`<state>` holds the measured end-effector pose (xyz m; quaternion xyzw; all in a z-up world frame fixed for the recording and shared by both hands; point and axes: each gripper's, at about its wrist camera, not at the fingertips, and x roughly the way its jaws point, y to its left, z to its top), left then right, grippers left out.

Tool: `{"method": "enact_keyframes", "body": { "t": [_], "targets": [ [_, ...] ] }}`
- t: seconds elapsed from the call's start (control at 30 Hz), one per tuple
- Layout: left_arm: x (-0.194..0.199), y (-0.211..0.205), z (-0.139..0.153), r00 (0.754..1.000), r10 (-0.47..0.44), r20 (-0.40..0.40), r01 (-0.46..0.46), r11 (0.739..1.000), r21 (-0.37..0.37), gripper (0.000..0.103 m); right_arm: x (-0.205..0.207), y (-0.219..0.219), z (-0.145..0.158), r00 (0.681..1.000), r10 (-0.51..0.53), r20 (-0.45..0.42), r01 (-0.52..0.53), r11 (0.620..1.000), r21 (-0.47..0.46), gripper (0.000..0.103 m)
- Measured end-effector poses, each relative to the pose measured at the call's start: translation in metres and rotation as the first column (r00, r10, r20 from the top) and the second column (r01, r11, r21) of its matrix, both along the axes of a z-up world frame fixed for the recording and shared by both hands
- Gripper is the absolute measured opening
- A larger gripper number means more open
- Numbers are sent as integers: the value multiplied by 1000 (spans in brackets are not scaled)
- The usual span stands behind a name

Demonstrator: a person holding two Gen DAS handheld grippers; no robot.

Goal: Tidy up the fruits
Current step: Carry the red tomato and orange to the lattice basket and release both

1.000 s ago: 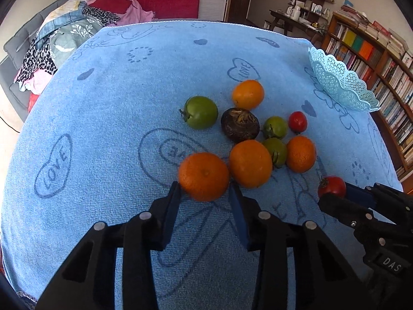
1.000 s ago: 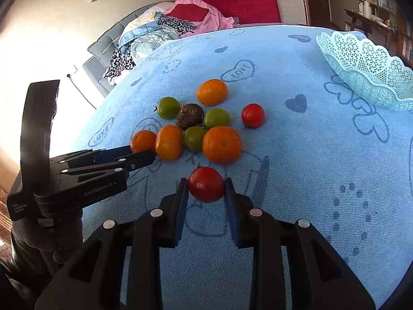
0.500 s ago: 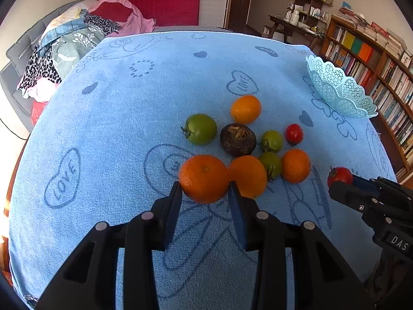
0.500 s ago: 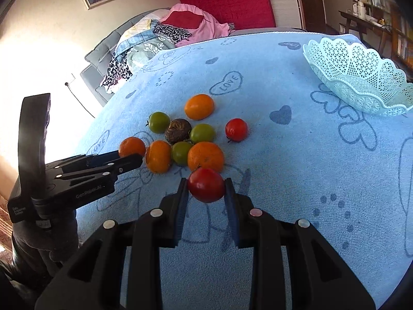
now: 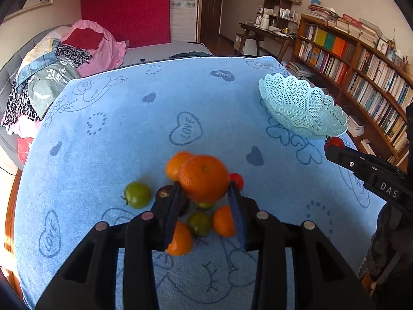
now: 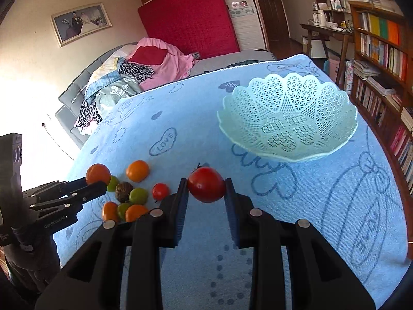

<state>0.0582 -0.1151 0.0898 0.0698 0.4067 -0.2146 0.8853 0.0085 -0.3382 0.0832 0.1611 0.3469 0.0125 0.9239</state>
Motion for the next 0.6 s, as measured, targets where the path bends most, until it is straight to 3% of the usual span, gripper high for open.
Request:
{"method": "enact_keyframes", "body": {
  "t": [0.33, 0.6],
  "targets": [
    [36, -93, 11, 991, -136, -1, 136, 991, -6, 37, 30, -74, 1, 992, -129, -6, 129, 991, -39, 29],
    [65, -141, 8, 980, -196, -20, 196, 981, -12, 37, 48, -94, -12, 985, -168, -30, 165, 984, -68, 29]
  ]
}}
